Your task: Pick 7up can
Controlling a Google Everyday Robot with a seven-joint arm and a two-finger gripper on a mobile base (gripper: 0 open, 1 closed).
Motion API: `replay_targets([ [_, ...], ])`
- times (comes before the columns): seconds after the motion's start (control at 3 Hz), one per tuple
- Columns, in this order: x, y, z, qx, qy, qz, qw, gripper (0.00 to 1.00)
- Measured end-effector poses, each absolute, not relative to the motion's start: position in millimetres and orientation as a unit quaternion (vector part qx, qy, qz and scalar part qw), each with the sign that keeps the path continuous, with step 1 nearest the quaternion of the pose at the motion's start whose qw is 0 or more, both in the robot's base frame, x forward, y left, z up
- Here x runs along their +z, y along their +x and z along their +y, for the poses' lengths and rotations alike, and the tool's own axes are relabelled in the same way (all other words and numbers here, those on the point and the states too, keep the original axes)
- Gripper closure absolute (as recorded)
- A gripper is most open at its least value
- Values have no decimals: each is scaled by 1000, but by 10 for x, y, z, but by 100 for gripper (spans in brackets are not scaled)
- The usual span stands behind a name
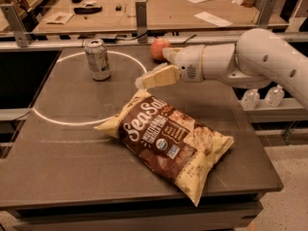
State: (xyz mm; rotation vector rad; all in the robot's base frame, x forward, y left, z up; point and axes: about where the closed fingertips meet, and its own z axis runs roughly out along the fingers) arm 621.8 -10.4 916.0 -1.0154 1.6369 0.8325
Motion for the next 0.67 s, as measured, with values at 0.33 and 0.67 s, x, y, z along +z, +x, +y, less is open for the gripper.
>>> replay_targets([
  [0.33,9093,6352,256,368,-429,653,505,0],
  [0.67,9096,6476,593,380,-440,633,512,0],
])
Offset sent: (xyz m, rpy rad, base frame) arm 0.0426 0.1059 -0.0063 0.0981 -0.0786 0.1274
